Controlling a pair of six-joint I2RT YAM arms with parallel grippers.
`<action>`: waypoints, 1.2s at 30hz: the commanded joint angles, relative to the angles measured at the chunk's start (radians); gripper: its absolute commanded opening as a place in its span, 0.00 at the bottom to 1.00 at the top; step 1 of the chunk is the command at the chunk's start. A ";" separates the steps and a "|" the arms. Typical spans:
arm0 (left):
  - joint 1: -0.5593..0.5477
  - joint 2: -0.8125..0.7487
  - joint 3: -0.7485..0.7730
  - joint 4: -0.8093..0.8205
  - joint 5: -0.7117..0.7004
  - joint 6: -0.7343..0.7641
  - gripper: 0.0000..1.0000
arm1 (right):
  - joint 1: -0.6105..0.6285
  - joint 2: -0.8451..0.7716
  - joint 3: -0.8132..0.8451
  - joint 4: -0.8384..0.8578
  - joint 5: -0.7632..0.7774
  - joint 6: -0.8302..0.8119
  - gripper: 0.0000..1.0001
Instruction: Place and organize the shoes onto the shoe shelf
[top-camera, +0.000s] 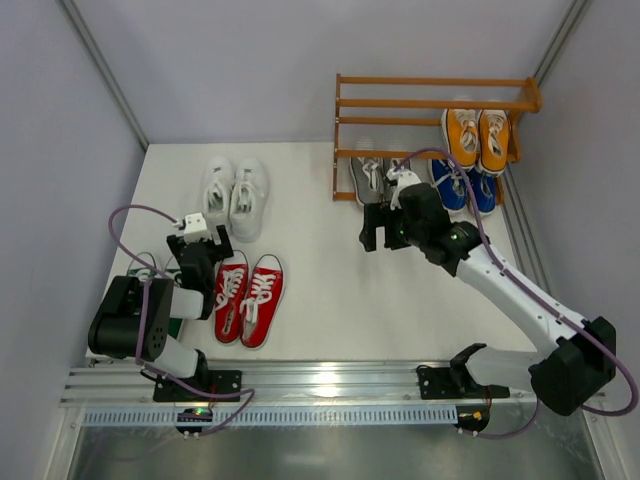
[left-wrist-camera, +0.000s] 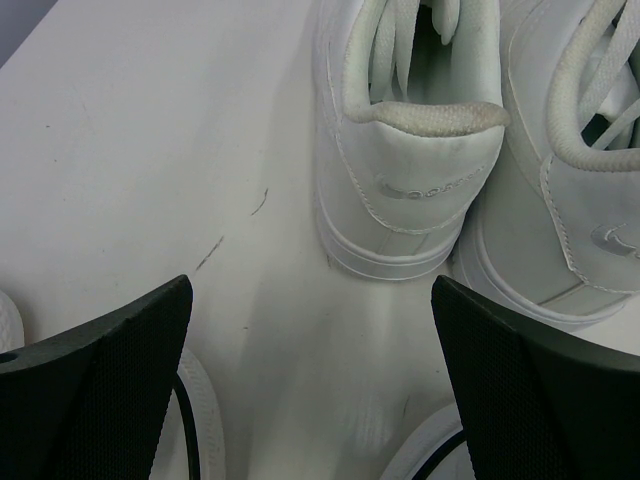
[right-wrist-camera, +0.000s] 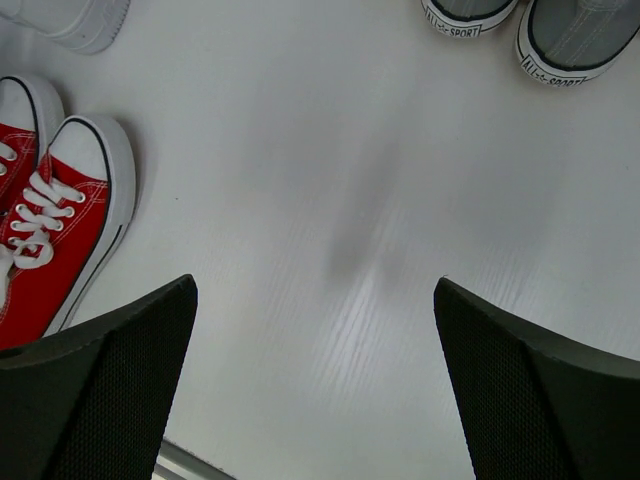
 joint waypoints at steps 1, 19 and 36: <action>0.001 -0.014 0.016 0.061 -0.013 -0.004 1.00 | 0.013 -0.110 -0.043 0.050 -0.025 0.083 1.00; -0.160 -0.184 0.368 -0.805 -0.281 -0.050 1.00 | 0.020 -0.427 -0.109 -0.134 -0.045 0.033 1.00; -0.400 -0.348 0.764 -1.893 0.151 -0.754 1.00 | 0.020 -0.410 -0.118 -0.120 -0.093 -0.074 1.00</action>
